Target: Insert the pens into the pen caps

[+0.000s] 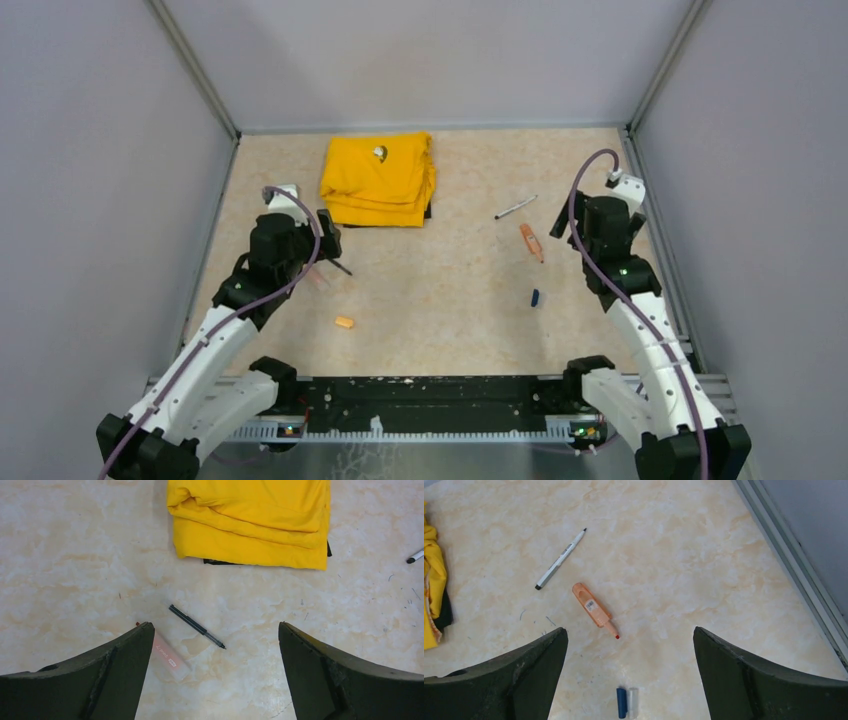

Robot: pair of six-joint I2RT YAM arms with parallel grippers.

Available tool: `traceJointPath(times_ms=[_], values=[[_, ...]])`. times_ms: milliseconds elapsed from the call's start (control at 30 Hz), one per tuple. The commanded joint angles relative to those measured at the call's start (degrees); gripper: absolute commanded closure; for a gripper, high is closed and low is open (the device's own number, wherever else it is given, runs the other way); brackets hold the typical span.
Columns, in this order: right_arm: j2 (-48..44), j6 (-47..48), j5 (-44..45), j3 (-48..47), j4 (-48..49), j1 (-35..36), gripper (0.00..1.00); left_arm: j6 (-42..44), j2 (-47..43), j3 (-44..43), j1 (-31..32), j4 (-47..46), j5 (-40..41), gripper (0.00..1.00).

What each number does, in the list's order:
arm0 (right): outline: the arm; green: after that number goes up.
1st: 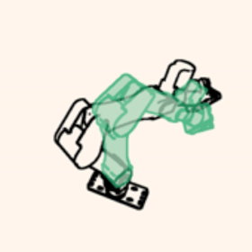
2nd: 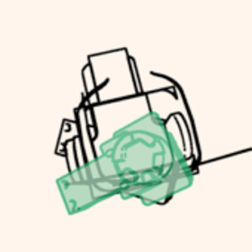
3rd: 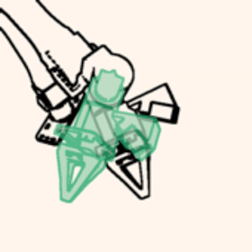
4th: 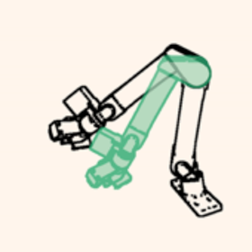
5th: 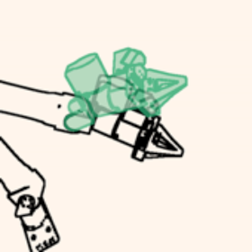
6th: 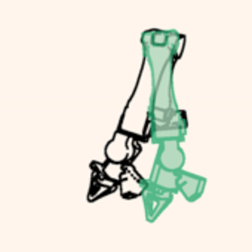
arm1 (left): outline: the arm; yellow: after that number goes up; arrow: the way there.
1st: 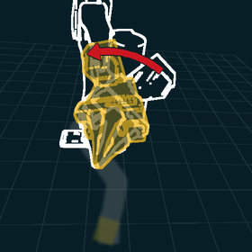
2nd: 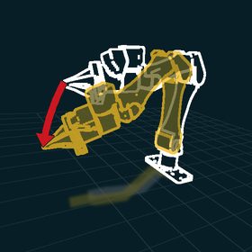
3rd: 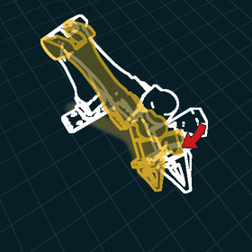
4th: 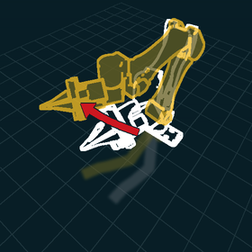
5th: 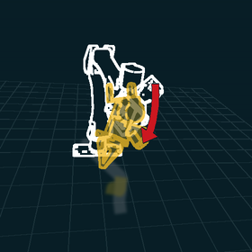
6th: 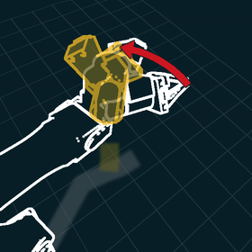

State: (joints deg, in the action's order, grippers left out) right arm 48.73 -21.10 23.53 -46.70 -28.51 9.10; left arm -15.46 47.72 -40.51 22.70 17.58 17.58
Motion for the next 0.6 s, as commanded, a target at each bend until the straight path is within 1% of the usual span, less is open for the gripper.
traceJointPath(times_ms=[0, 167, 300, 467, 567], values=[[0.48, -1.58, -3.94, -4.21, 0.3, -1.1, 0.06, -0.53, 0.13, -2.77, -0.71, 0.71, -2.82, 0.01], [1.38, -0.88, -6.14, -5.36, -0.01, -1.43, 0.05, -0.59, -0.47, -2.9, -0.82, 0.97, -2.67, 0.01], [3.62, 0.96, -8.81, -6.91, -1.46, -1.57, 0.05, -0.52, -0.45, -2.4, -0.99, 1.54, -0.46, 0.01], [8.93, 2.67, -14.2, -9.73, -4.16, -1.58, 0.07, -1.21, 0.39, -2.7, -2.32, 2.46, -0.14, 0.01], [12.57, 1.84, -15.08, -10.87, -5.81, -1.61, 0.09, -1.95, 0.6, -2.6, -3.29, 2.56, -1.06, 0.01]])
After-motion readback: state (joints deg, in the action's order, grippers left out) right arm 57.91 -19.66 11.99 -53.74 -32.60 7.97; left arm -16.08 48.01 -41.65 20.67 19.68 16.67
